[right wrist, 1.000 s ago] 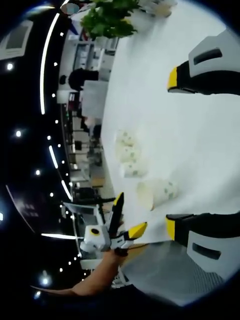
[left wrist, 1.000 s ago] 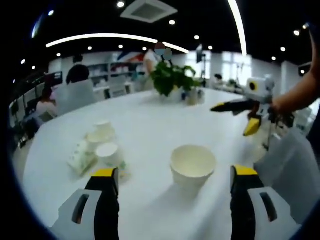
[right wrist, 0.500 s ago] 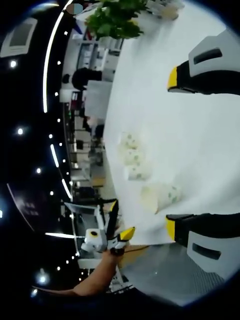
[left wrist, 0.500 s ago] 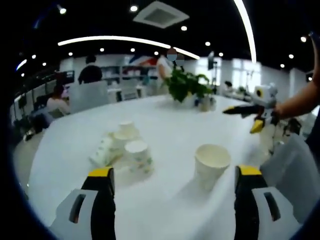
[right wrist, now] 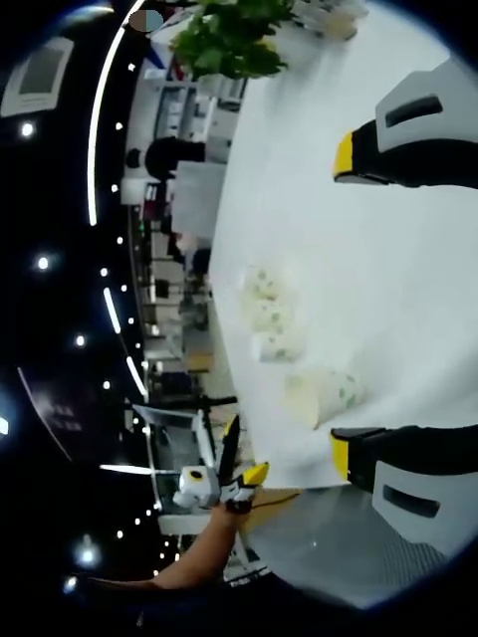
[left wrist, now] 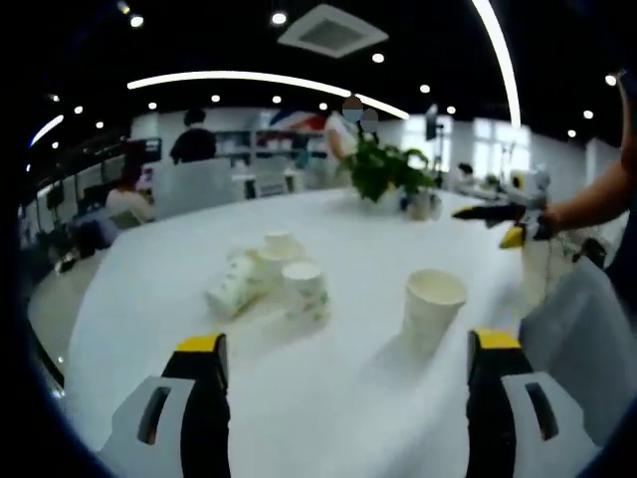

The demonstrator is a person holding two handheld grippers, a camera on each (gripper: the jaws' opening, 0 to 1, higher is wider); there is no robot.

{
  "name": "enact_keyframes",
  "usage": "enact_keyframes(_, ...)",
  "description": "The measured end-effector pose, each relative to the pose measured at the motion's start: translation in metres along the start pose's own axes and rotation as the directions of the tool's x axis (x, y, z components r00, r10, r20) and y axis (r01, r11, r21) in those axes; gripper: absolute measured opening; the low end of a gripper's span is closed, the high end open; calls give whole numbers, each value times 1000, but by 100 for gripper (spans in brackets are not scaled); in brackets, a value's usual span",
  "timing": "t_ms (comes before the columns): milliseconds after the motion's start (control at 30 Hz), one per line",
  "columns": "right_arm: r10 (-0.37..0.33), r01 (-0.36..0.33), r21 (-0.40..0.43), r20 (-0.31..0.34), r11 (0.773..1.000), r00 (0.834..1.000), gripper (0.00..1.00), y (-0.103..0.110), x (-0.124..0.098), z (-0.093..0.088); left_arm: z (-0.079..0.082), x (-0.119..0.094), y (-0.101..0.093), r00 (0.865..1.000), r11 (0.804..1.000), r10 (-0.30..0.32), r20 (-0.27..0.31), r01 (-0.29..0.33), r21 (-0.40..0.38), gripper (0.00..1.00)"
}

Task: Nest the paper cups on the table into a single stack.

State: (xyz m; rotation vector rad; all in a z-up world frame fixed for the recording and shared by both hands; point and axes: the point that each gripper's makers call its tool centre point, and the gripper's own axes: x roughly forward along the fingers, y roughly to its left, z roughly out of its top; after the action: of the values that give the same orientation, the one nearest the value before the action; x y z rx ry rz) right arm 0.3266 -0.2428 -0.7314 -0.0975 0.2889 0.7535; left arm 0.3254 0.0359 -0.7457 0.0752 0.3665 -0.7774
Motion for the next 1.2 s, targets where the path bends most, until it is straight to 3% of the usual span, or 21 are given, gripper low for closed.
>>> enact_keyframes(200,4,-4,-4,-6,1000,1000,100,1,1,-2,-2,-8,5,999,1000,30,32,-30,-3,98)
enact_keyframes(333,2,-2,-4,-5,1000,1000,100,0,1,-3,-8,-9,6,999,998,32,-7,-32,-46,95)
enact_keyframes(467,0,-1,-6,-10,1000,1000,100,-1,1,-5,-6,-9,8,999,998,39,1,-39,-42,98)
enact_keyframes(800,2,-2,-1,-7,1000,1000,100,0,1,-4,-2,2,5,1000,999,10,-6,-10,-40,97)
enact_keyframes(1200,1,-1,9,-8,1000,1000,100,1,0,-4,3,22,12,1000,999,24,2,-24,-41,95)
